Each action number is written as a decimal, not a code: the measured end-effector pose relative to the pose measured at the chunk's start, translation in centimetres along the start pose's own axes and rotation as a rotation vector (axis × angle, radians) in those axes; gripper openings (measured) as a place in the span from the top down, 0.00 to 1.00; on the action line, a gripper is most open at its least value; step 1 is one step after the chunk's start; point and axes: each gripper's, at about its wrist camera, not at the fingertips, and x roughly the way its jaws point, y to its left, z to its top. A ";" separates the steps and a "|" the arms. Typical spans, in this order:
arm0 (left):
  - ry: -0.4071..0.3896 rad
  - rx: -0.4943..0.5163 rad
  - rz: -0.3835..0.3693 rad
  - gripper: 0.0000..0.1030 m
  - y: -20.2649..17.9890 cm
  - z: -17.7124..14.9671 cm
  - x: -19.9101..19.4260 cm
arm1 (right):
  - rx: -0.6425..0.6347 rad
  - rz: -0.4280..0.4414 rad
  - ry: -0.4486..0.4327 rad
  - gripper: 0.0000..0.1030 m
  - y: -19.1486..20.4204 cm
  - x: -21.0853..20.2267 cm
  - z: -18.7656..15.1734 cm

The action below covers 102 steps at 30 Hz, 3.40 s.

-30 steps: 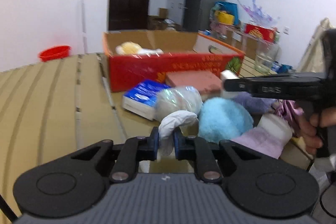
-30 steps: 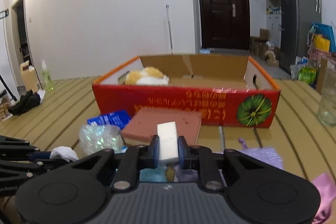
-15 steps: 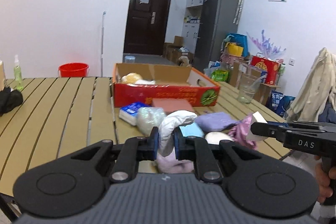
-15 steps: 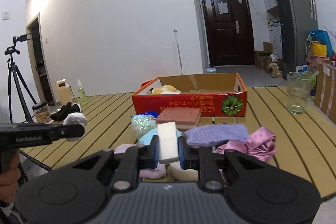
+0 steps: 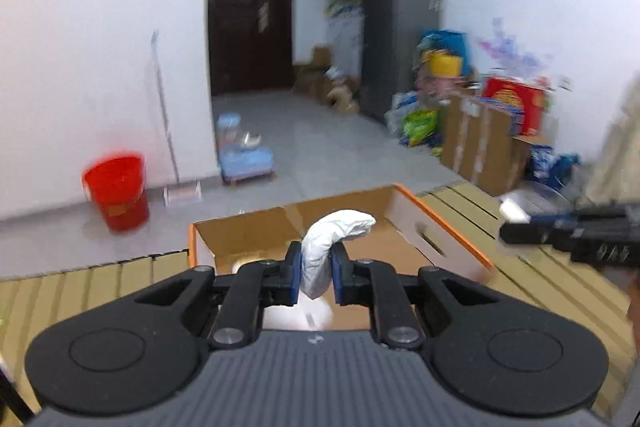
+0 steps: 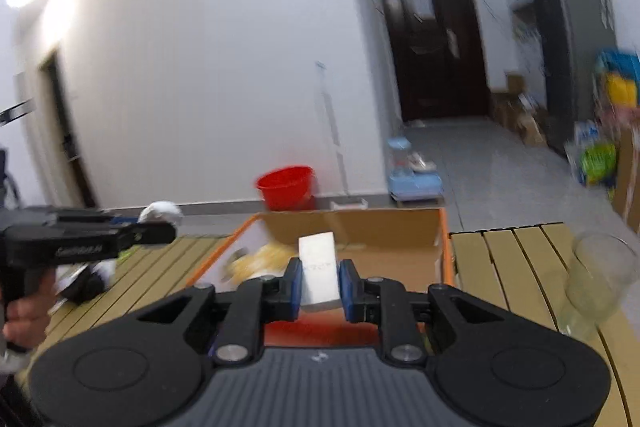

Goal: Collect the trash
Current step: 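Carry the sock and sponge bar into the box and release both, then reach both tools to the pink satin bow and grasp it, then carry the pink bow into the box and release it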

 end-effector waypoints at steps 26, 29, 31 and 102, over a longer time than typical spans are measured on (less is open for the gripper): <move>0.106 -0.038 0.189 0.24 2.4 4.4 5.0 | -0.022 -0.208 0.134 0.35 -4.8 12.1 8.2; 0.030 -0.054 0.181 0.22 0.5 3.4 -1.5 | -0.052 -0.208 0.083 0.23 -3.3 6.6 8.9; -0.012 -0.068 0.197 0.18 -0.6 2.3 -5.5 | -0.074 -0.194 0.065 0.23 -2.3 2.5 8.6; 0.135 0.062 -0.112 0.95 -22.1 -20.1 -5.4 | 0.287 -0.006 0.046 0.85 -8.1 -10.7 -19.8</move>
